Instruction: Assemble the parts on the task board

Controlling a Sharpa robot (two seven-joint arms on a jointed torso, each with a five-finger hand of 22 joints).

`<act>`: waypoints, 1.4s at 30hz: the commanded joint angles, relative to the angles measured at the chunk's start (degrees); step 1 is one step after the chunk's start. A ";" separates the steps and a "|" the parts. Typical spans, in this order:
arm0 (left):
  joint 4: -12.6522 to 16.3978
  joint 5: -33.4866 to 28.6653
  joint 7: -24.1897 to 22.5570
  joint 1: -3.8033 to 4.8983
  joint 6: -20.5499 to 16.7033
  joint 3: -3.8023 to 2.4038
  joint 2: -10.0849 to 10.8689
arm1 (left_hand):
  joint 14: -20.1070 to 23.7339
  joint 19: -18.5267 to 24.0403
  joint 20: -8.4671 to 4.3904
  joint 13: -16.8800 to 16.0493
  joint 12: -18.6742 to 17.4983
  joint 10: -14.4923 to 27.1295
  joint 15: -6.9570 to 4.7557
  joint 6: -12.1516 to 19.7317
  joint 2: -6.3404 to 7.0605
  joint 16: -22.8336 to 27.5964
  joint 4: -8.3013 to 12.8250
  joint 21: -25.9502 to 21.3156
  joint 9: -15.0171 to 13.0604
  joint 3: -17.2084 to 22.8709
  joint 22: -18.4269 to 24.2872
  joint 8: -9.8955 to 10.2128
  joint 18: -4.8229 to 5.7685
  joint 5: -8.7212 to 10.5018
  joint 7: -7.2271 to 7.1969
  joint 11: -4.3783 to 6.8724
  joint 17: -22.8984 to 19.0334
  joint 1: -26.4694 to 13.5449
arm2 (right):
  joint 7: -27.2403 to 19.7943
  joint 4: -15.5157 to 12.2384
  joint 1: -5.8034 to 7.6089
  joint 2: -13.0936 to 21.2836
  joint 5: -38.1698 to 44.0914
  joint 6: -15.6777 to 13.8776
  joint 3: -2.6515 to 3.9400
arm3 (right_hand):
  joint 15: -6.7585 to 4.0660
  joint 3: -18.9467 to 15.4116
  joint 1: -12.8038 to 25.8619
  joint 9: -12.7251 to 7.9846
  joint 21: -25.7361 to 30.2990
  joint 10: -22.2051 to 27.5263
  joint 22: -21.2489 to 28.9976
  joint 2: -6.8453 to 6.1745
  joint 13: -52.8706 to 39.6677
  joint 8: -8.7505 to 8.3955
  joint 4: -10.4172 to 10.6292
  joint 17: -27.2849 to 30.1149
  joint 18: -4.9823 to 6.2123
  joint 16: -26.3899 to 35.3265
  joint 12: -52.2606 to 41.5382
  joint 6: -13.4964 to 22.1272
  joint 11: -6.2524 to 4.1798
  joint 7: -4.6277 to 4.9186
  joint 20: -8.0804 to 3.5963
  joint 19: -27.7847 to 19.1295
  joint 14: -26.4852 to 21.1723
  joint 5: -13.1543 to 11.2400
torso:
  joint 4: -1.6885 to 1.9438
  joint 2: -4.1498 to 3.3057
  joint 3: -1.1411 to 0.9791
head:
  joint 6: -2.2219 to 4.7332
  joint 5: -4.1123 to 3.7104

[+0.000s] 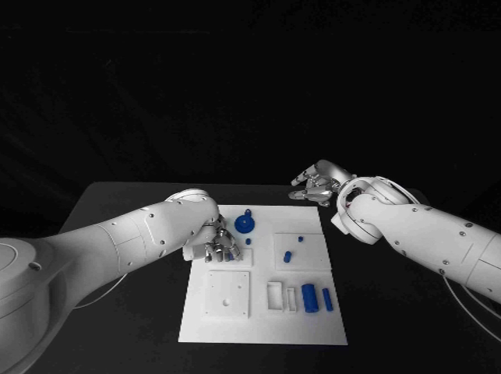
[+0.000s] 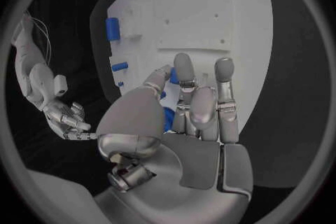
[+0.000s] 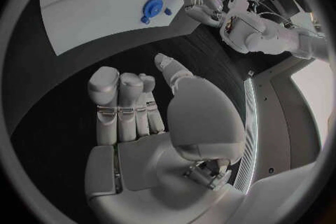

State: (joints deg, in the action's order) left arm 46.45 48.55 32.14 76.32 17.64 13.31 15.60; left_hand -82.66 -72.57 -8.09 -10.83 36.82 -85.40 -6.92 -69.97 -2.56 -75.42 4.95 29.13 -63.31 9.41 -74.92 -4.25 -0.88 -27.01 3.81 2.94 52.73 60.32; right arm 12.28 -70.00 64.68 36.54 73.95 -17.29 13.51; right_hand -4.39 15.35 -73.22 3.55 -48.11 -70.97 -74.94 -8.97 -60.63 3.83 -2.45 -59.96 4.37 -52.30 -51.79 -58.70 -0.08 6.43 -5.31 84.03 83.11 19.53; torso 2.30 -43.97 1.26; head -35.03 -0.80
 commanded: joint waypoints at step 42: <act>1.86 -0.53 0.74 -0.59 -0.10 0.22 1.99 | 0.31 -0.33 -0.08 0.04 -0.63 -1.46 -0.42 -9.44 7.86 0.87 -10.68 -0.84 -0.26 -3.48 -0.97 0.15 0.29 19.06 -6.91 1.61 -1.00 0.40 | -0.22 0.11 -0.26 0.02 0.55 0.32 0.02 | 0.22 0.03 0.34 0.03 0.21 0.47 -6.17 0.04 0.06 -0.29 0.16 0.10 0.38 0.21 0.21 -0.17 -0.09 -0.01 0.11 2.01 -0.11 0.04 | 0.06 0.06 0.08 | 0.02 0.04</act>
State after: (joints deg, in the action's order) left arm 47.91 48.52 33.12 75.72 17.55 13.56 17.58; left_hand -82.26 -72.57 -8.09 -10.84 36.43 -83.73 -7.35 -79.33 4.91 -74.72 -5.42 28.64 -63.52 6.02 -74.94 -4.27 -0.88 -8.15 -3.30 4.59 51.77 60.68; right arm 12.28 -69.88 64.46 36.55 73.99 -17.30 13.51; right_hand -4.39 15.35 -73.23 3.55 -48.11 -70.96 -74.92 -8.97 -60.64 3.83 -2.45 -59.93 4.37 -52.32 -51.81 -58.69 -0.10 6.43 -5.31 84.03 83.11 19.53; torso 2.32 -43.91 1.31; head -35.03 -0.81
